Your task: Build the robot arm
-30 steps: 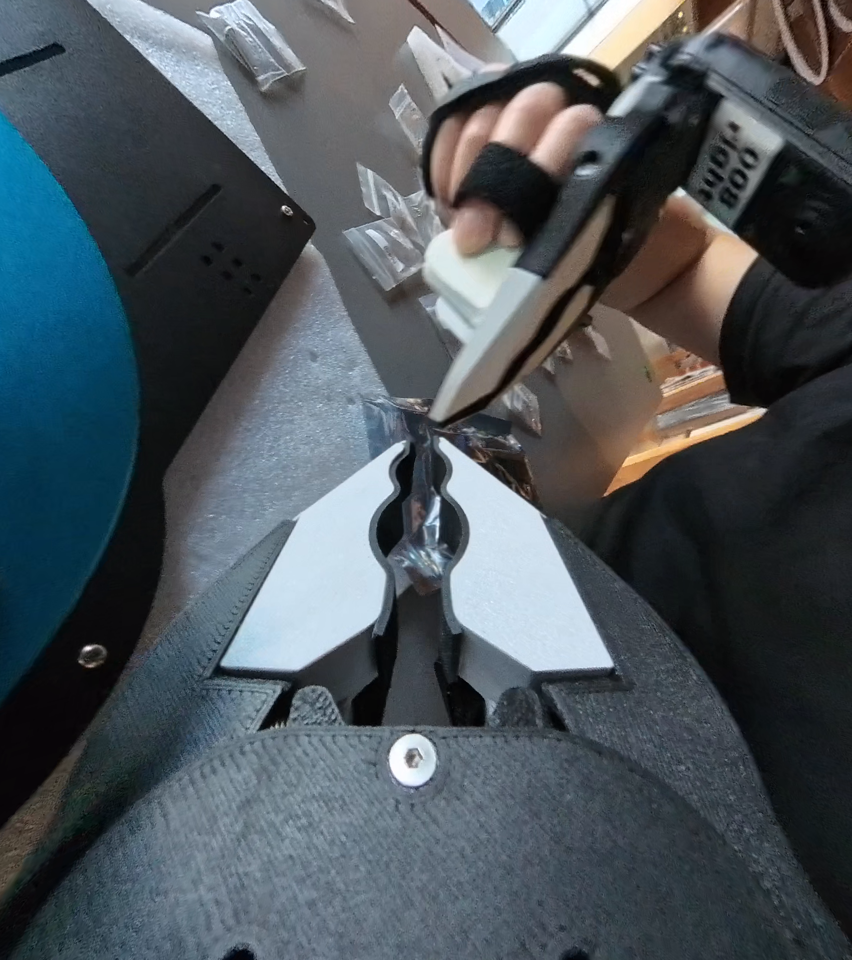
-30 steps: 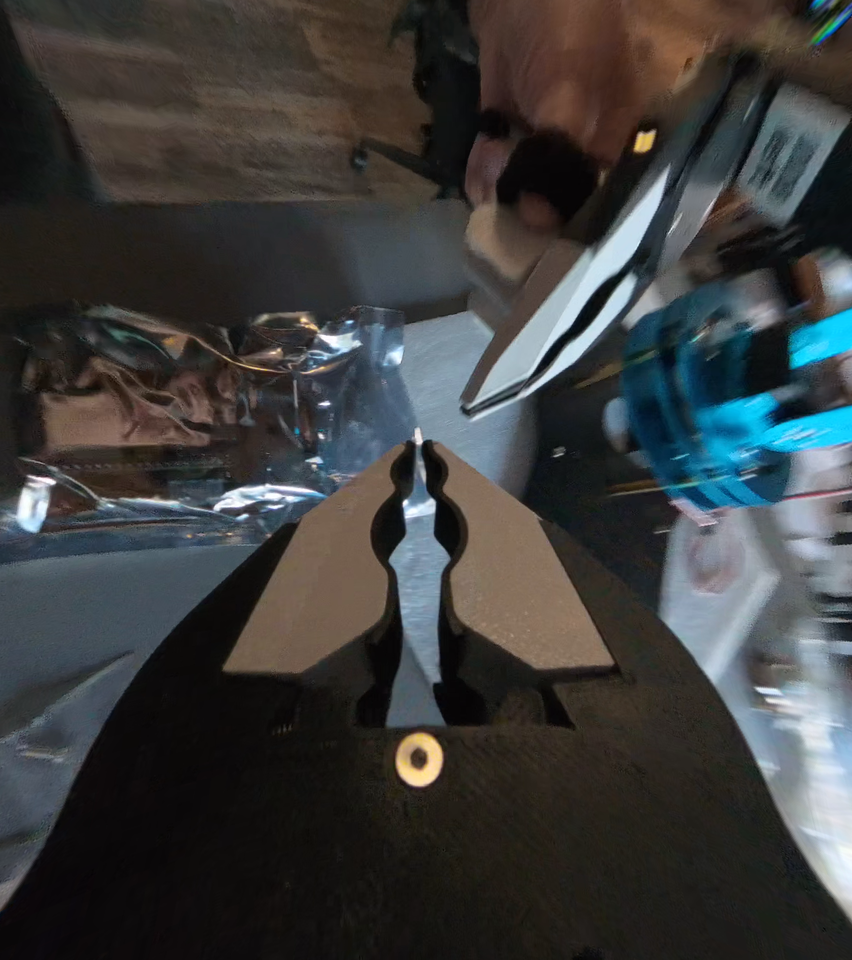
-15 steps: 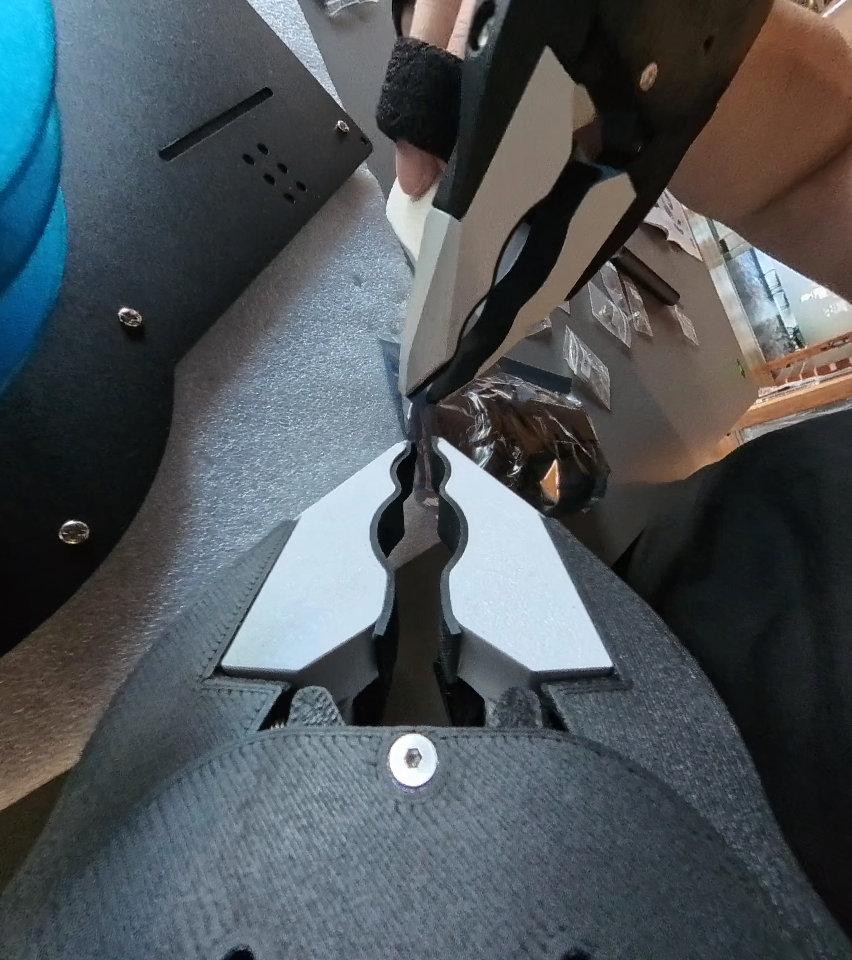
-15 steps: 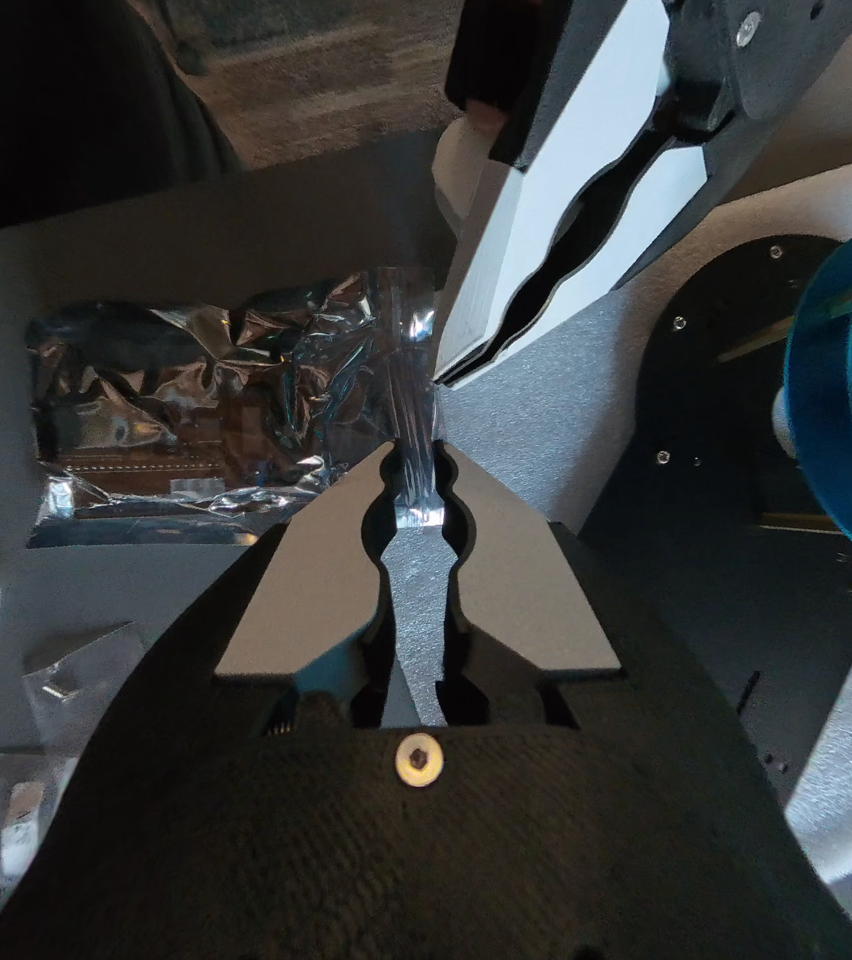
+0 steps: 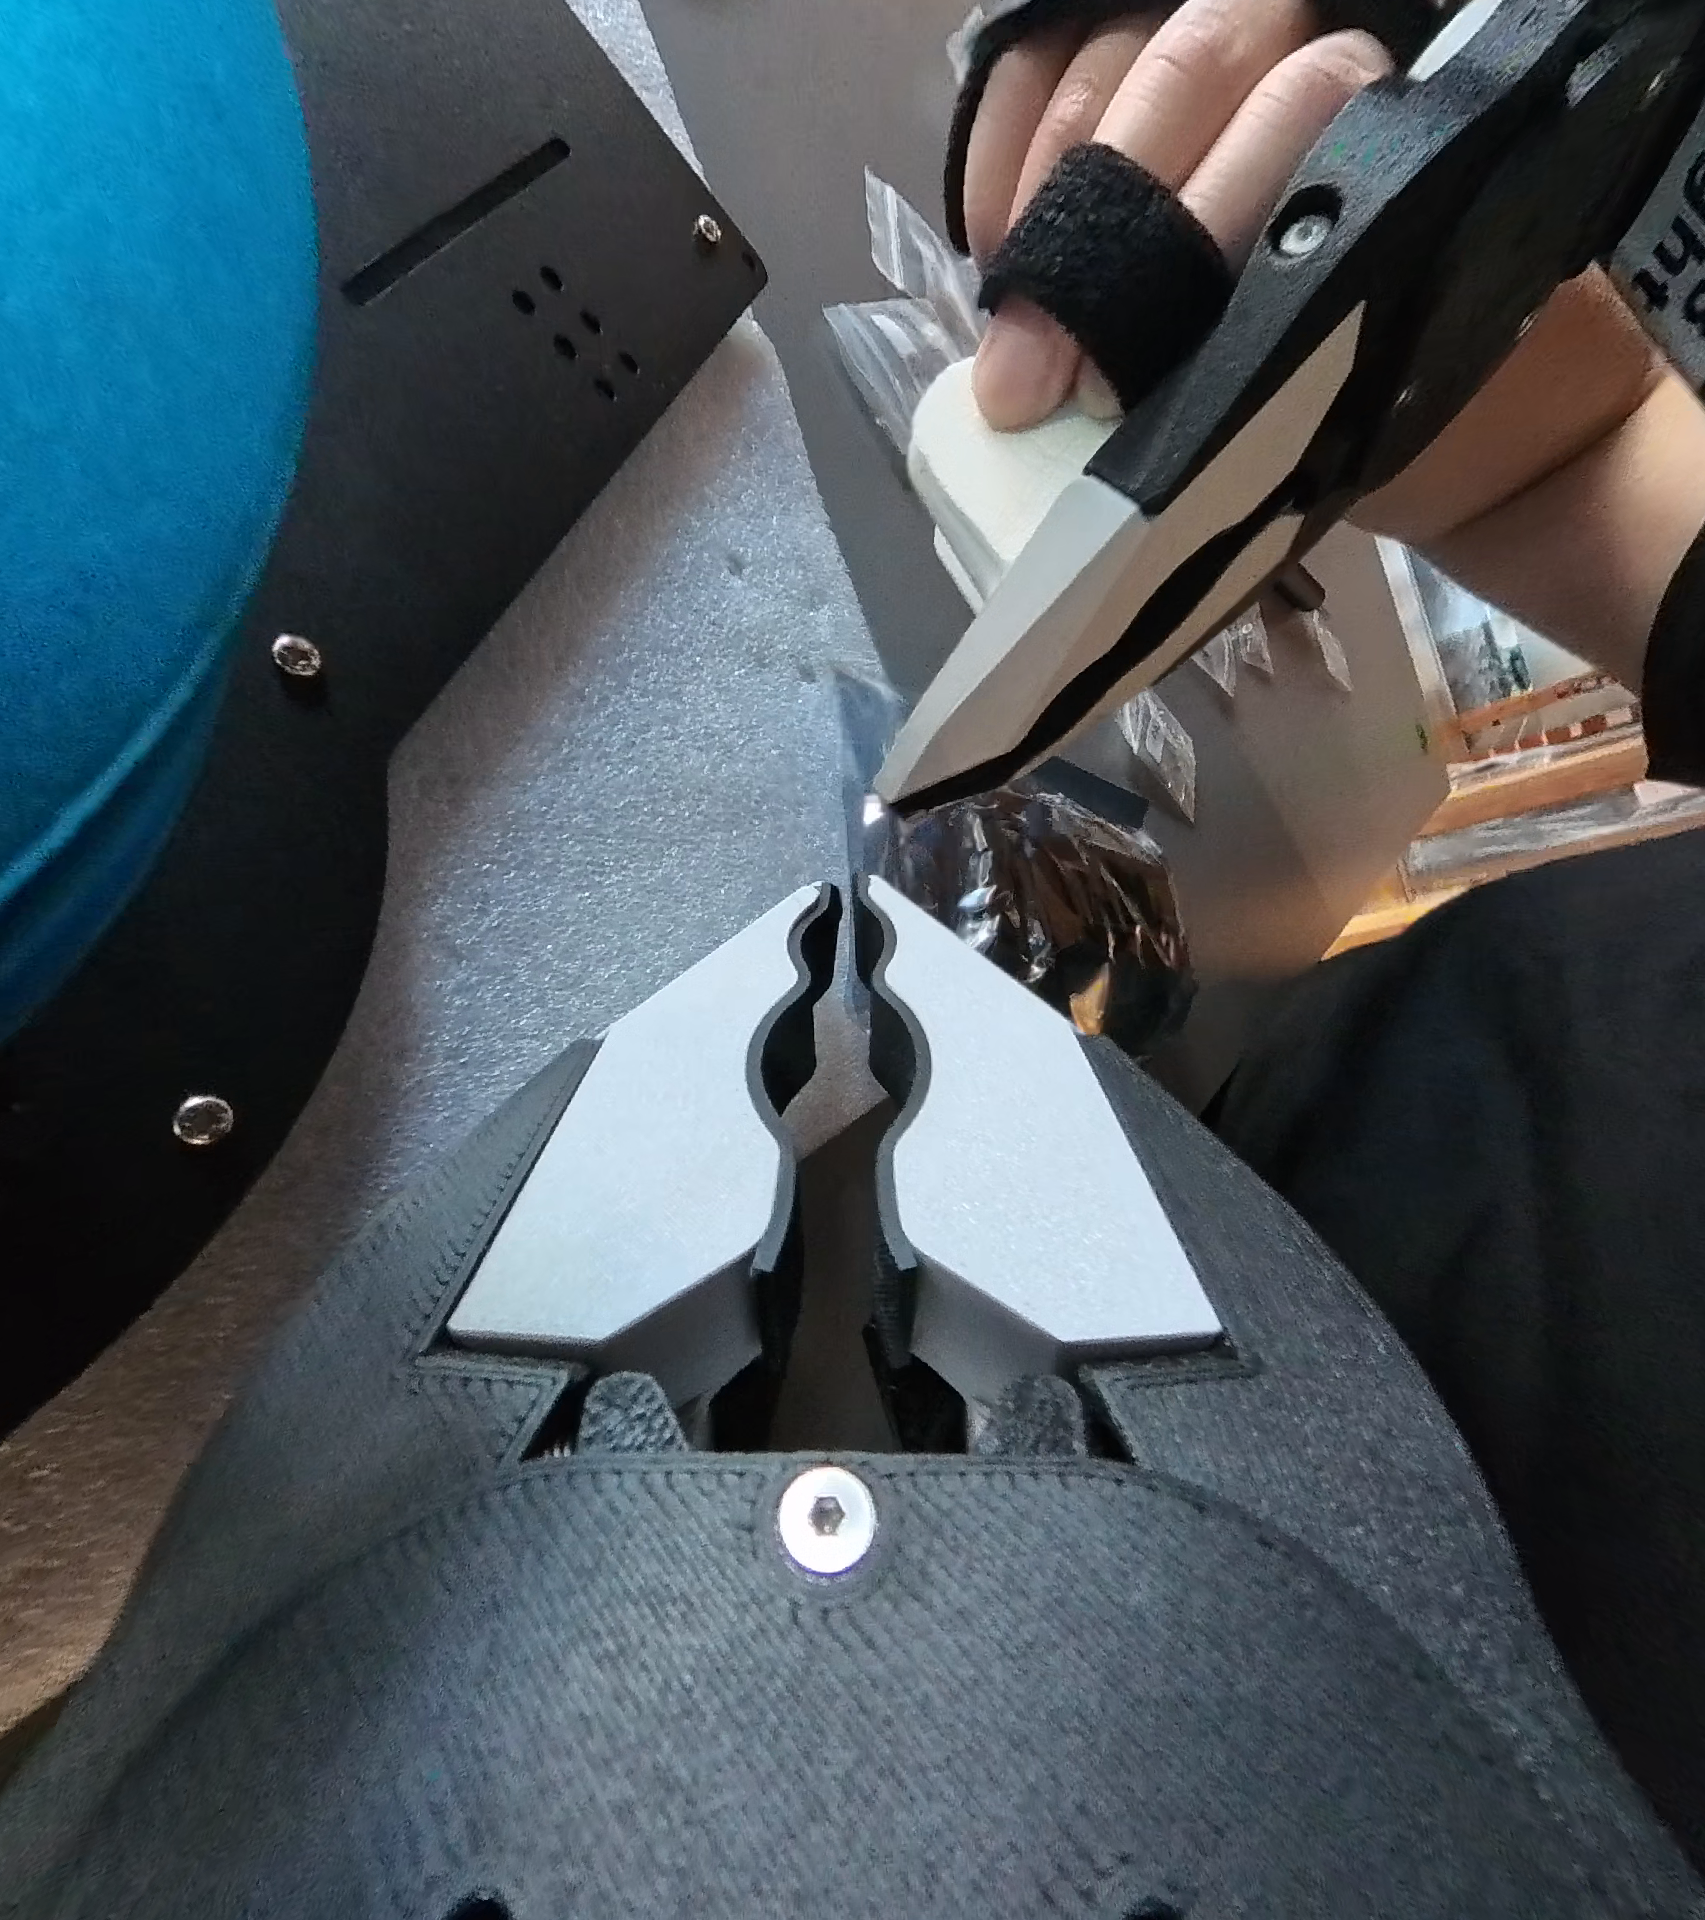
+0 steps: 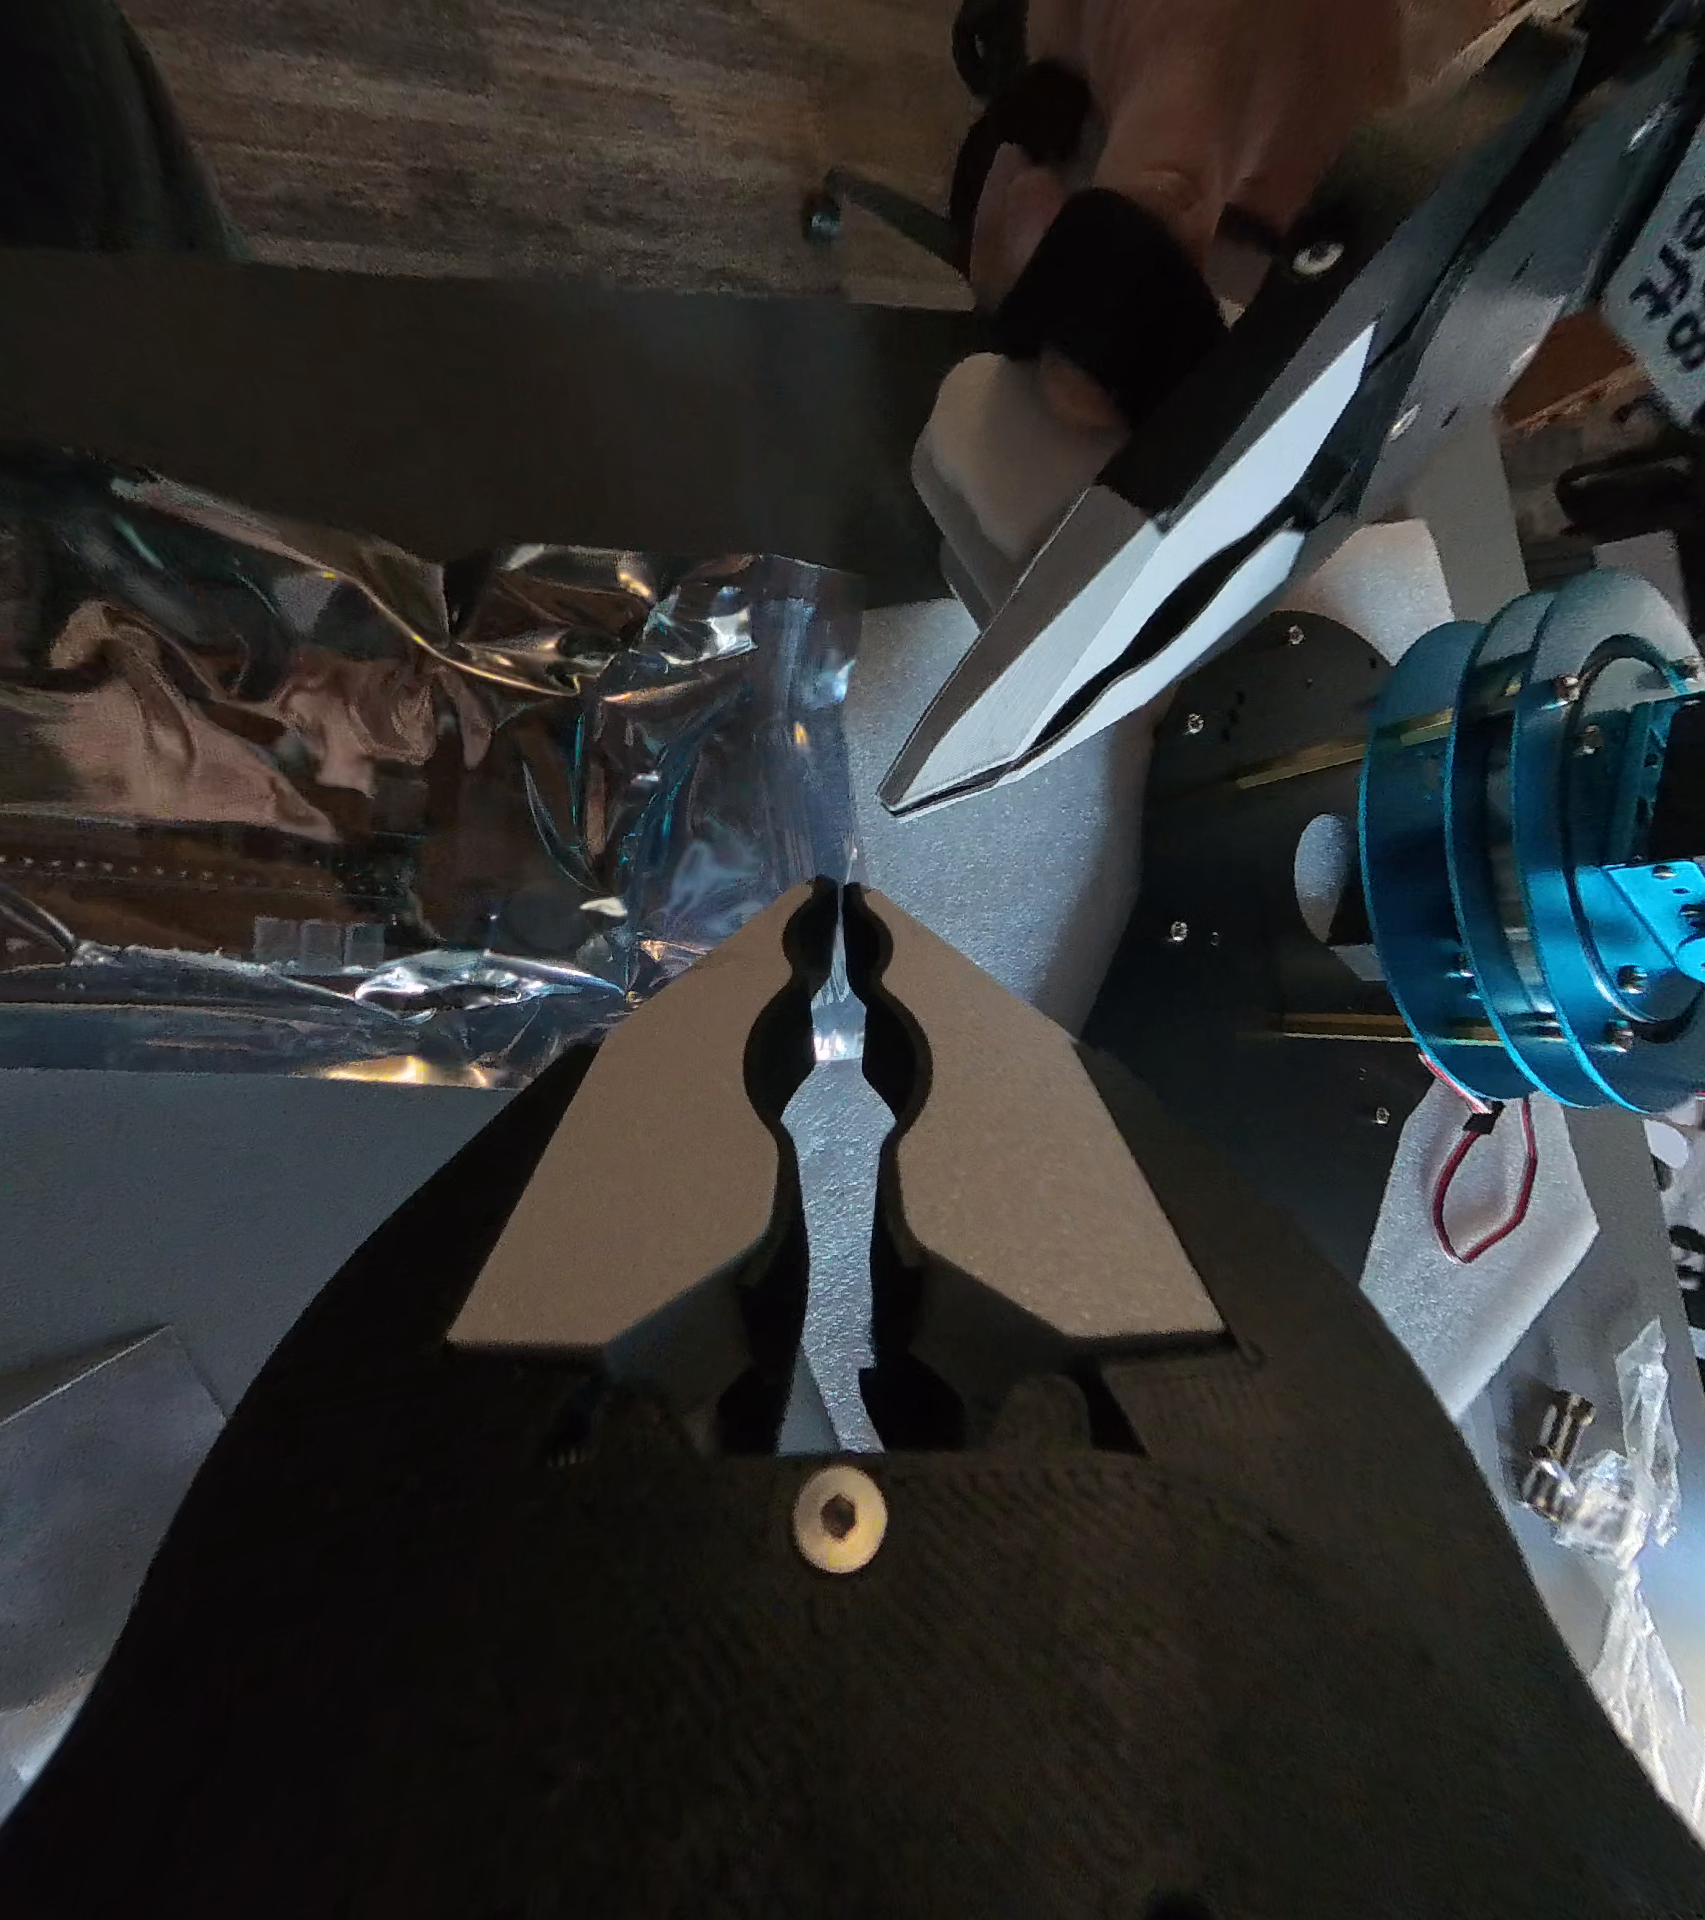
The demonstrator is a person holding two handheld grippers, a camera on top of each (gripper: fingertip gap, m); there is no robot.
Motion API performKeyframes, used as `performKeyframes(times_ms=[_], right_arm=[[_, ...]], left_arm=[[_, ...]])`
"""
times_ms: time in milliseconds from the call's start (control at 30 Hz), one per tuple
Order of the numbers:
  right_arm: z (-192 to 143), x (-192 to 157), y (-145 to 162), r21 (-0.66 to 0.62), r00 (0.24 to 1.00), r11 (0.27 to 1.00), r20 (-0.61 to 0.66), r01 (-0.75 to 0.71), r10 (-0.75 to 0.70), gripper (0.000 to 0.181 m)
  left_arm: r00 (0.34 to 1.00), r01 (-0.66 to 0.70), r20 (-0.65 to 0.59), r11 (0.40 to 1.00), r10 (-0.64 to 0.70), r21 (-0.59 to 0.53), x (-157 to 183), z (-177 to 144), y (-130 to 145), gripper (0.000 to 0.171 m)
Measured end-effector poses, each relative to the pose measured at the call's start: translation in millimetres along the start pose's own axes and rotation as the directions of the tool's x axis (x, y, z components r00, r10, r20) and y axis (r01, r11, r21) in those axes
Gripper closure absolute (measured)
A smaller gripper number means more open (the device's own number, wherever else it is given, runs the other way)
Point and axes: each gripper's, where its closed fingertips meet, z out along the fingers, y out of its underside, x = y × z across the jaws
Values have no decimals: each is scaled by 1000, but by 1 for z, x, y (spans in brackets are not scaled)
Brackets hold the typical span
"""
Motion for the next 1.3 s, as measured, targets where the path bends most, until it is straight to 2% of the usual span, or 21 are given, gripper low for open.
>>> performKeyframes(times_ms=[200, 333, 533, 667, 867, 967, 1067, 1100, 1167, 1233, 1300], right_arm=[[-16, 8, -11, 8, 992, 998, -107, 69, -67, 181], [-25, 11, -19, 14, 976, 992, -180, 127, -122, 181], [-29, 12, -20, 16, 961, 987, -229, 161, -153, 181], [-31, 14, -22, 30, 956, 985, -248, 170, -157, 181], [-33, 17, -22, 34, 954, 985, -255, 171, -157, 181], [-27, 13, -11, 33, 974, 993, -205, 110, -101, 181], [-20, 7, -4, 90, 983, 985, -97, -148, 157, 181], [-19, 5, -2, 110, 958, 955, -50, -276, 283, 171], [-22, 12, 16, 96, 828, 829, -65, -550, 557, 153], [-27, 3, 18, 123, 645, 638, 29, -760, 763, 148], [-29, -6, 21, 111, 442, 430, 126, -896, 888, 149]], left_arm=[[999, 16, -33, 1000, -15, 20, 1, -4, -8, 169], [987, 31, -158, 998, -22, 55, 11, -10, -21, 168], [946, 77, -319, 996, -59, 45, 30, -10, -32, 165], [962, 25, -273, 1000, -20, 13, 29, -5, -29, 161], [952, 54, -303, 998, -48, 12, 30, -5, -27, 166], [966, 53, -255, 998, -45, 25, 24, -7, -27, 164], [988, 17, -157, 999, -11, 36, 23, -13, -20, 162], [996, 1, -92, 999, 3, 37, 20, -16, -15, 162], [997, -11, 73, 999, 9, 30, 6, -22, -2, 157], [985, 29, 169, 999, -35, 37, -1, -25, 13, 155], [983, 111, 140, 990, -122, 83, 4, -23, 21, 154]])
